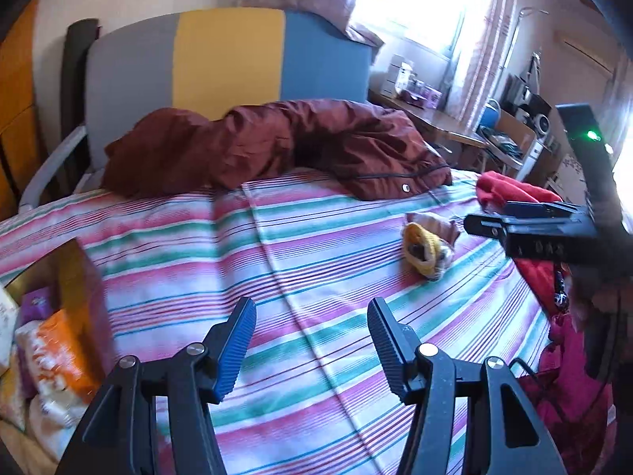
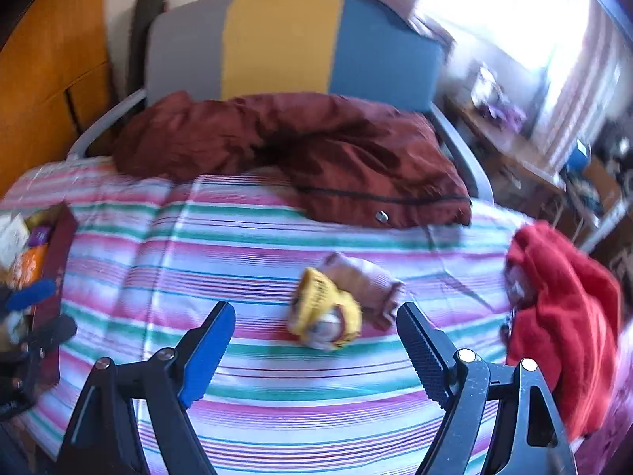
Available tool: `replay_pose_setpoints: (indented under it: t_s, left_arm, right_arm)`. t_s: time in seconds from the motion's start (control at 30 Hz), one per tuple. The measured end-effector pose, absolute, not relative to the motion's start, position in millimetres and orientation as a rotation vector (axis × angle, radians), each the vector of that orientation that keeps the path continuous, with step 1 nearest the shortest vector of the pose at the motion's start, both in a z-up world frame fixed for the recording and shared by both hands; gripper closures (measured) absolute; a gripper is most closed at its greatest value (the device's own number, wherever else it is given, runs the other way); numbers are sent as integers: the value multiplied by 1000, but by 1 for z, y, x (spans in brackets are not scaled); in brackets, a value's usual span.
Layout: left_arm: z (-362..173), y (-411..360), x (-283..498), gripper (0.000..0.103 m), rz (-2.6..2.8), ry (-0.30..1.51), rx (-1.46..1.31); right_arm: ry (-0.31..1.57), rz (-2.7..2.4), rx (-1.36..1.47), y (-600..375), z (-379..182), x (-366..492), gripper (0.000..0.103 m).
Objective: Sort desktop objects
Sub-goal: 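Move both tools back to the yellow cap and pink sock, then grasp the pink sock with the right tool while the left tool grasps the yellow cap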
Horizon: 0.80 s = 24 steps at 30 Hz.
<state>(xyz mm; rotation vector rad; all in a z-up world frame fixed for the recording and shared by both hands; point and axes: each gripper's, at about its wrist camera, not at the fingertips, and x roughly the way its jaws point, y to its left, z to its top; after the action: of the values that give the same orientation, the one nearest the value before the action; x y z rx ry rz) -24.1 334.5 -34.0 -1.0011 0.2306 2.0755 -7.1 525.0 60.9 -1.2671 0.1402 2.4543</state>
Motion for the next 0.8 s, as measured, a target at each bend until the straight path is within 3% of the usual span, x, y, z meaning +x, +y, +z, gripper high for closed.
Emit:
replay_pose_setpoints:
  t_s: [0.27,0.33,0.8]
  left_arm:
    - [-42,408,-23,43,1961,265,-1018]
    - [-46,427,-20,39,1914,259,-1019]
    - [-84,519,-18,35,1833,305,-1062]
  right_arm:
    - [516,2338,-1278,610,30,-20,23]
    - [593,2339,-1289,622,20,-28,24]
    - [717,2346,-1447,642,-34,-70,24]
